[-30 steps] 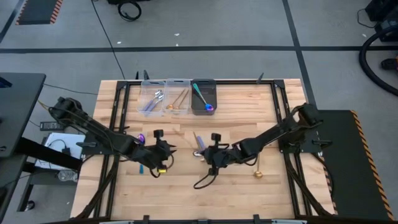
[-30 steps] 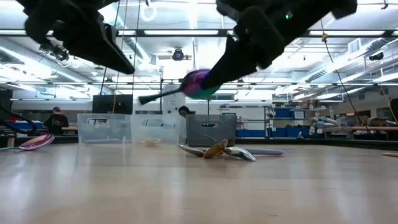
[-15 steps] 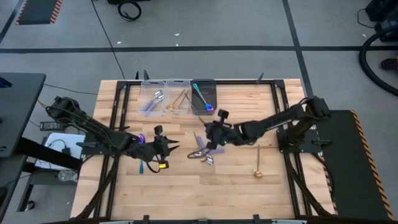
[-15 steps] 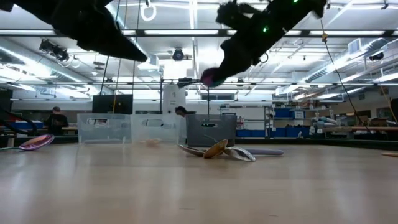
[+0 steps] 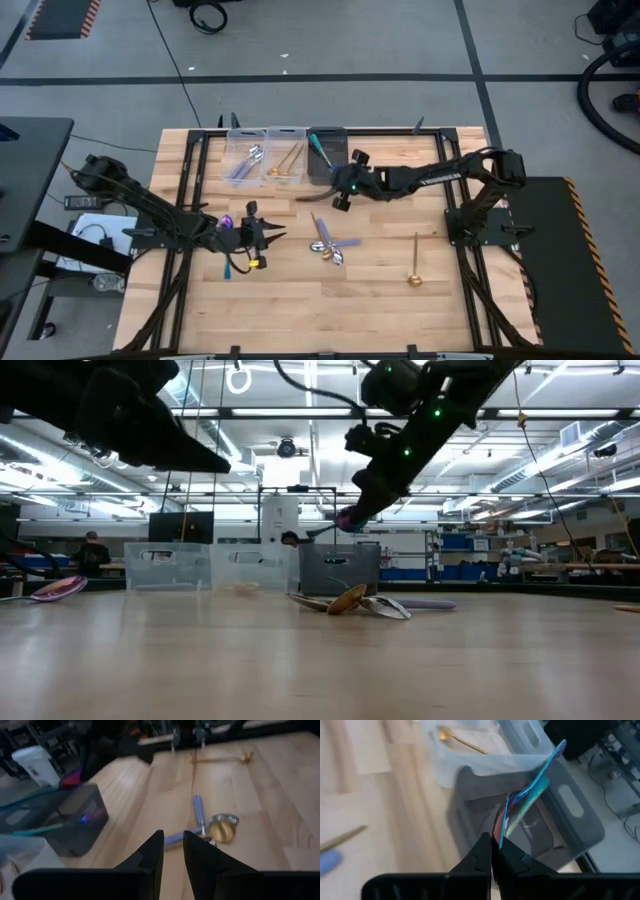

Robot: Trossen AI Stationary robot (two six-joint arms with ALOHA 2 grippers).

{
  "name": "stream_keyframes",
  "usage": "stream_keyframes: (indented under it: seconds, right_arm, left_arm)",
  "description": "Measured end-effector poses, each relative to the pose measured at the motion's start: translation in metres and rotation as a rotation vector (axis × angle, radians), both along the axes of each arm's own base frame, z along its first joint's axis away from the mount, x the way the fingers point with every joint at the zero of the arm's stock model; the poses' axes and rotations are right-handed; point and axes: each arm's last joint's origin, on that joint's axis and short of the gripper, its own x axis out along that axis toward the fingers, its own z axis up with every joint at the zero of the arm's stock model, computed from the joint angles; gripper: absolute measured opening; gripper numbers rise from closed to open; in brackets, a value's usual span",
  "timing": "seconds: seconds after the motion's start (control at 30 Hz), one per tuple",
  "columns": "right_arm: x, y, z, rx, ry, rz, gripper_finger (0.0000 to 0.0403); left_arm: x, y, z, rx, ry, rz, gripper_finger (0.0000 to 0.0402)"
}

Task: Sort silverware by color (type)
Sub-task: Put the iridescent spoon into the black bin

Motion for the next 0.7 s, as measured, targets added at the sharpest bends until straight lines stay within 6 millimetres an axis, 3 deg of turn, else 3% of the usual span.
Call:
stream_keyframes:
  seconds: [0.33, 0.7]
  right_arm:
    - [-0.012, -0.044, -0.008, 0.161, -0.026, 0.019, 0.0012]
    - [-0.017, -0.054, -0.014, 0.199, -0.036, 0.024, 0.0021]
  left_arm:
    - [-0.012, 0.008, 0.013, -0.014, -0.041, 0.01, 0.0082]
    - [-0.023, 0.013, 0.018, -0.026, -0.019, 0.018, 0.0082]
